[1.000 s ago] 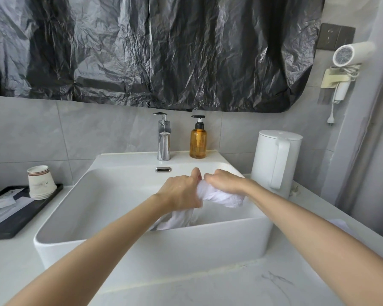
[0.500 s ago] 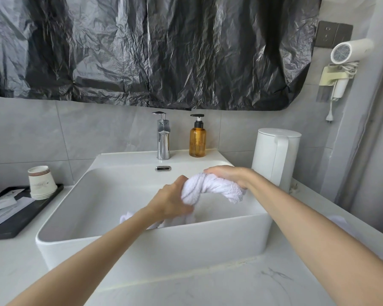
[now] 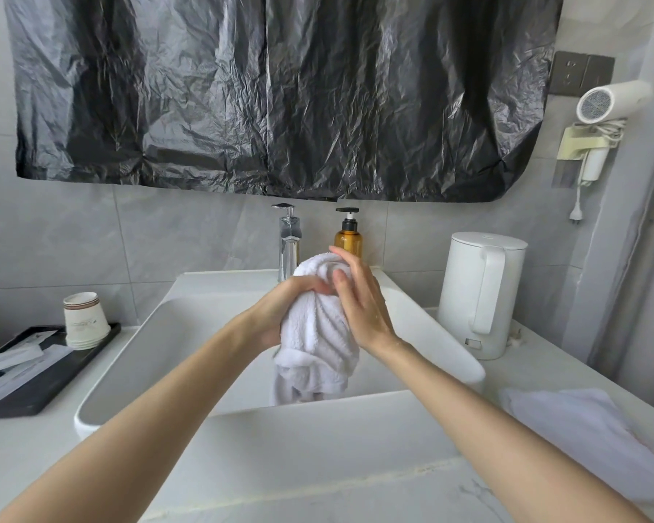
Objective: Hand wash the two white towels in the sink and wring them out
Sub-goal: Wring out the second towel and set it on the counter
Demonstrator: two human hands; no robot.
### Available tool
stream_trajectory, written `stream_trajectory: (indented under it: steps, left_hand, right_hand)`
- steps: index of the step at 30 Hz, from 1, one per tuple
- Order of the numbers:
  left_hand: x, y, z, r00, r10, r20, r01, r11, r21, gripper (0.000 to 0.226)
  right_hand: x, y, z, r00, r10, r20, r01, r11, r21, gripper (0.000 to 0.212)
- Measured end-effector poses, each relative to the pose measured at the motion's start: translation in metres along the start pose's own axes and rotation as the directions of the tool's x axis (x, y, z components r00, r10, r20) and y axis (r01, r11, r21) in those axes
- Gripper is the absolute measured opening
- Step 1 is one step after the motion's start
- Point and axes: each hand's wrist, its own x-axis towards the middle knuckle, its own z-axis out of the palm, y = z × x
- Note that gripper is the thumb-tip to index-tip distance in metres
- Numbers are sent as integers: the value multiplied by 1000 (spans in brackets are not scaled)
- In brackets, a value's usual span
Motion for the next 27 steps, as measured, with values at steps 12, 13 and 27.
stream_trajectory:
  steps: [12, 13, 27]
  left_hand:
    - [13, 2, -18, 987, 37, -157, 105, 591, 800, 40]
    - [12, -2, -18, 984, 92, -151, 98, 429, 898, 37]
    - [23, -53, -39, 698, 502, 511, -62, -668, 741, 35]
  right_hand:
    - [13, 2, -35, 966, 109, 235, -2, 910, -414, 71]
    - [15, 0, -39, 937, 158, 313, 2, 890, -457, 73]
    - [7, 6, -33, 313, 670, 673, -586, 694, -418, 34]
